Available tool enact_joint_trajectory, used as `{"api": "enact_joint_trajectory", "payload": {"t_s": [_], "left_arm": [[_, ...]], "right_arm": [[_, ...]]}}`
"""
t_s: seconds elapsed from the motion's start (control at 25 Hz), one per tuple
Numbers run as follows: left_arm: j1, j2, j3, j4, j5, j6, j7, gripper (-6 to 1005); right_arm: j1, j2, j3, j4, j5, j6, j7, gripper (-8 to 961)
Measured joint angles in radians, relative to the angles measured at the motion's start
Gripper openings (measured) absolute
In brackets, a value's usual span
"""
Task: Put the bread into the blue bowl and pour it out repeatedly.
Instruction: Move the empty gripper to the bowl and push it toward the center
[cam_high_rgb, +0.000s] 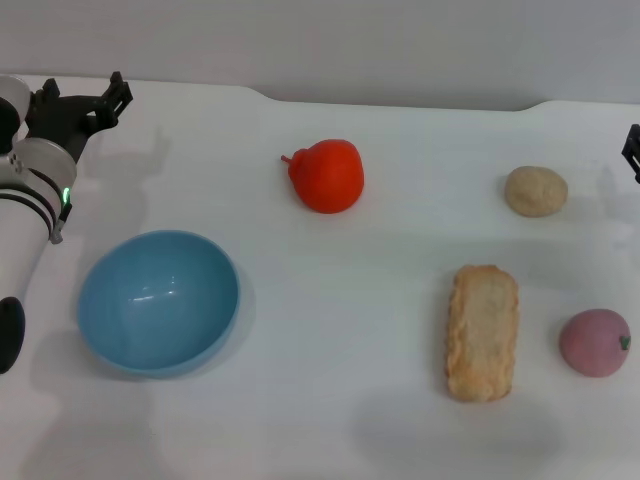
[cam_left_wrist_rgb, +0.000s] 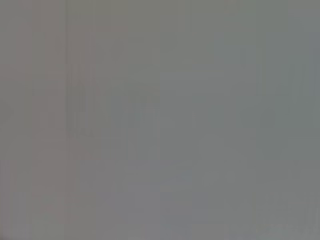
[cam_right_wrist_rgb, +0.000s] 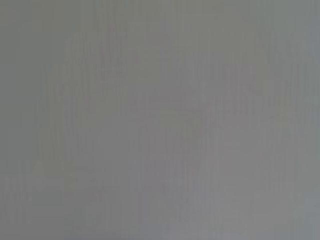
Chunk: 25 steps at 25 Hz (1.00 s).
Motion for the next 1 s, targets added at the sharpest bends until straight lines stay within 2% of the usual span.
{"api": "enact_joint_trajectory", "payload": {"t_s": [0.2, 0.72, 0.92, 1.0], "left_arm": [[0.000, 0.000, -0.051, -0.005, -0.001, -0.009, 0.002, 875], [-0.001, 0.004, -0.060, 0.003, 0.002, -0.009, -0.004, 874], [-0.052, 0.020, -0.040, 0.016, 0.052, -0.035, -0.037, 874], [-0.091, 0.027, -0.020, 0.050, 0.102, -0.089, -0.124, 874]], "right_arm": [[0.003, 0.000, 0.000, -0.001, 0.000, 0.000, 0.000, 693], [0.018, -0.001, 0.000, -0.009, 0.000, 0.000, 0.000, 694], [0.020, -0.002, 0.000, -0.011, 0.000, 0.000, 0.000, 693], [0.020, -0.002, 0.001, -0.011, 0.000, 0.000, 0.000, 693]]}}
